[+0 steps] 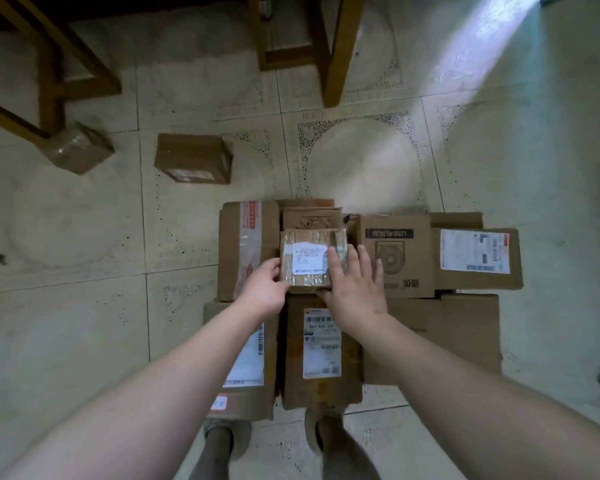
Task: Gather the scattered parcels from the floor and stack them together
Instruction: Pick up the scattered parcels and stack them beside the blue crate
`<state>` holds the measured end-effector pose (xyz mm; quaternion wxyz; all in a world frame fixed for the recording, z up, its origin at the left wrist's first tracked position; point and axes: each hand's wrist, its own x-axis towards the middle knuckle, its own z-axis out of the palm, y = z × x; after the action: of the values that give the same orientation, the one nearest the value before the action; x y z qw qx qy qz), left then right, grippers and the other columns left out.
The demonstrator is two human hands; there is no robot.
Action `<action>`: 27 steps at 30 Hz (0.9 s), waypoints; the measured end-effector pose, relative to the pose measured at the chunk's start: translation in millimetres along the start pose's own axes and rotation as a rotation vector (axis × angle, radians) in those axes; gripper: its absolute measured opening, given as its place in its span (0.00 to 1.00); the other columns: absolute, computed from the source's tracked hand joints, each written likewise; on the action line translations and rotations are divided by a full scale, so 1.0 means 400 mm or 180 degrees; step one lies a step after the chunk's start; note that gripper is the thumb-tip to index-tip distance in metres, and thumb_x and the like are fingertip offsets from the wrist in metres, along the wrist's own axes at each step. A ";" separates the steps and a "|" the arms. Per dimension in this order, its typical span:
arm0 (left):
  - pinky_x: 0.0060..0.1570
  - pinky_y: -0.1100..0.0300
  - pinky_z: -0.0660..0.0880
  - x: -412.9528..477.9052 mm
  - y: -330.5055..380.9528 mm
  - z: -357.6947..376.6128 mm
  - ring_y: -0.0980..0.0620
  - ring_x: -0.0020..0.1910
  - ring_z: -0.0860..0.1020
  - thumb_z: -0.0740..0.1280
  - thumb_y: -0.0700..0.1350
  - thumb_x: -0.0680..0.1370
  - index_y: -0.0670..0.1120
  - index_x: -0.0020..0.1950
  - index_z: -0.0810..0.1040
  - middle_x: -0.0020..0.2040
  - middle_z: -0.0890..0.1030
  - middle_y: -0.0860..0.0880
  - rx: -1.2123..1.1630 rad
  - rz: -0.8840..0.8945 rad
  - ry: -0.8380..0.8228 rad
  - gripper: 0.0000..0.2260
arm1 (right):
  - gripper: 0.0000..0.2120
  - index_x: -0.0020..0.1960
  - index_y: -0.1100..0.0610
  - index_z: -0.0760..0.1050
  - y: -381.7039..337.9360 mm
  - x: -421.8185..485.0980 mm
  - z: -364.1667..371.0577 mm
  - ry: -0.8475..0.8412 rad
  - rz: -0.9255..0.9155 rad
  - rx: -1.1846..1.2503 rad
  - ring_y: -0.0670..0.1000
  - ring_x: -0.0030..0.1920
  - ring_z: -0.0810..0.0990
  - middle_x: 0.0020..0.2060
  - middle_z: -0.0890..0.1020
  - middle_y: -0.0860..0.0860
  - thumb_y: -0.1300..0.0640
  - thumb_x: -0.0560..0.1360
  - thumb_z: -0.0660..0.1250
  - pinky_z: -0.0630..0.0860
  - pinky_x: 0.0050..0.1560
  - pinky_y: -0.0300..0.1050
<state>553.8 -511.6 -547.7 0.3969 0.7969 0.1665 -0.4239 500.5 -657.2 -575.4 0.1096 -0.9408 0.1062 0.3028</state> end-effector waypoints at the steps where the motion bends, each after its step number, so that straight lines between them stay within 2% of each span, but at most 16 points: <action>1: 0.66 0.55 0.66 0.006 -0.002 0.005 0.49 0.70 0.68 0.61 0.37 0.80 0.47 0.75 0.62 0.71 0.70 0.48 0.0024 -0.0003 -0.0047 0.24 | 0.38 0.77 0.48 0.35 0.001 0.004 0.011 -0.0022 0.0031 -0.0005 0.56 0.75 0.33 0.77 0.41 0.55 0.43 0.79 0.58 0.29 0.67 0.58; 5: 0.68 0.51 0.64 0.026 -0.019 0.009 0.49 0.72 0.64 0.61 0.39 0.80 0.49 0.76 0.58 0.73 0.67 0.48 0.0099 -0.0001 -0.0230 0.25 | 0.41 0.76 0.48 0.31 0.005 0.024 0.038 -0.0048 0.0060 -0.0203 0.57 0.74 0.30 0.77 0.40 0.55 0.46 0.79 0.59 0.27 0.65 0.61; 10: 0.68 0.55 0.63 0.007 -0.029 -0.019 0.49 0.73 0.63 0.62 0.42 0.80 0.49 0.78 0.52 0.76 0.61 0.48 0.0306 0.0070 -0.0316 0.29 | 0.45 0.75 0.50 0.30 -0.006 0.018 0.025 -0.0267 0.0153 -0.0483 0.60 0.73 0.29 0.76 0.38 0.59 0.48 0.77 0.63 0.30 0.67 0.65; 11: 0.65 0.59 0.66 -0.004 -0.028 -0.036 0.50 0.71 0.66 0.63 0.43 0.80 0.49 0.78 0.52 0.76 0.61 0.48 0.0370 0.0104 -0.0282 0.30 | 0.45 0.76 0.50 0.31 -0.012 0.009 0.011 -0.0307 0.0178 -0.0462 0.61 0.74 0.30 0.76 0.37 0.59 0.48 0.77 0.64 0.32 0.68 0.65; 12: 0.57 0.66 0.72 -0.018 -0.026 -0.057 0.51 0.67 0.70 0.63 0.44 0.80 0.50 0.78 0.52 0.76 0.61 0.47 0.0450 0.0149 -0.0236 0.30 | 0.45 0.76 0.50 0.32 -0.020 -0.003 -0.008 -0.0347 0.0180 -0.0451 0.61 0.74 0.31 0.76 0.37 0.58 0.49 0.77 0.64 0.33 0.69 0.65; 13: 0.44 0.72 0.73 -0.034 -0.023 -0.083 0.55 0.58 0.76 0.63 0.45 0.80 0.51 0.78 0.53 0.76 0.62 0.47 0.0533 0.0192 -0.0190 0.30 | 0.44 0.77 0.50 0.33 -0.029 -0.018 -0.030 -0.0376 0.0159 -0.0441 0.61 0.75 0.32 0.77 0.37 0.58 0.49 0.77 0.63 0.35 0.70 0.65; 14: 0.34 0.76 0.71 -0.054 -0.020 -0.114 0.60 0.48 0.76 0.63 0.46 0.80 0.52 0.78 0.53 0.75 0.64 0.47 0.0605 0.0235 -0.0143 0.29 | 0.42 0.77 0.51 0.35 -0.039 -0.035 -0.054 -0.0380 0.0138 -0.0423 0.61 0.75 0.34 0.77 0.38 0.57 0.49 0.78 0.62 0.37 0.71 0.65; 15: 0.34 0.75 0.72 -0.077 -0.016 -0.149 0.62 0.44 0.75 0.63 0.46 0.80 0.52 0.78 0.54 0.74 0.65 0.48 0.0689 0.0279 -0.0094 0.29 | 0.40 0.78 0.51 0.36 -0.052 -0.054 -0.080 -0.0359 0.0129 -0.0391 0.61 0.75 0.35 0.77 0.38 0.57 0.49 0.78 0.61 0.38 0.71 0.64; 16: 0.43 0.71 0.75 -0.107 -0.015 -0.190 0.60 0.50 0.77 0.63 0.46 0.80 0.52 0.78 0.54 0.74 0.65 0.48 0.0811 0.0315 -0.0045 0.29 | 0.39 0.78 0.51 0.37 -0.069 -0.076 -0.109 -0.0339 0.0126 -0.0351 0.60 0.76 0.35 0.77 0.39 0.57 0.48 0.78 0.60 0.39 0.72 0.64; 17: 0.55 0.63 0.74 -0.141 -0.014 -0.236 0.55 0.60 0.75 0.63 0.46 0.80 0.51 0.77 0.55 0.75 0.64 0.48 0.0949 0.0326 0.0007 0.28 | 0.38 0.78 0.51 0.39 -0.091 -0.099 -0.138 -0.0320 0.0112 -0.0313 0.60 0.76 0.35 0.77 0.39 0.57 0.46 0.79 0.60 0.39 0.72 0.63; 18: 0.64 0.57 0.68 -0.177 -0.017 -0.286 0.50 0.69 0.69 0.63 0.46 0.80 0.51 0.77 0.55 0.76 0.62 0.48 0.1081 0.0317 0.0058 0.28 | 0.38 0.78 0.51 0.40 -0.118 -0.123 -0.167 -0.0285 0.0071 -0.0292 0.59 0.76 0.36 0.77 0.39 0.56 0.45 0.79 0.59 0.39 0.72 0.62; 19: 0.68 0.56 0.62 -0.216 -0.022 -0.340 0.49 0.73 0.64 0.63 0.46 0.80 0.50 0.77 0.56 0.76 0.61 0.48 0.1226 0.0310 0.0100 0.28 | 0.37 0.78 0.51 0.40 -0.150 -0.149 -0.196 -0.0232 0.0009 -0.0285 0.59 0.76 0.36 0.77 0.40 0.56 0.44 0.79 0.59 0.40 0.72 0.61; 22: 0.72 0.57 0.55 -0.346 -0.038 -0.520 0.49 0.75 0.58 0.64 0.47 0.79 0.49 0.77 0.56 0.77 0.58 0.47 0.1633 0.0389 0.0193 0.29 | 0.37 0.78 0.51 0.42 -0.282 -0.238 -0.286 -0.0054 -0.0115 -0.0158 0.57 0.76 0.37 0.78 0.40 0.55 0.43 0.78 0.59 0.41 0.73 0.60; 27: 0.74 0.52 0.55 -0.578 -0.063 -0.826 0.48 0.76 0.55 0.65 0.47 0.79 0.49 0.78 0.55 0.78 0.55 0.46 0.1705 0.0595 0.0444 0.30 | 0.37 0.78 0.49 0.45 -0.562 -0.369 -0.429 0.0251 -0.0180 0.0120 0.55 0.77 0.38 0.78 0.42 0.54 0.41 0.77 0.59 0.43 0.74 0.57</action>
<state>582.9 -223.9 -265.8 0.1974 0.9124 0.0014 -0.3585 536.9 -469.7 -319.9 0.1316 -0.9523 0.0895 0.2602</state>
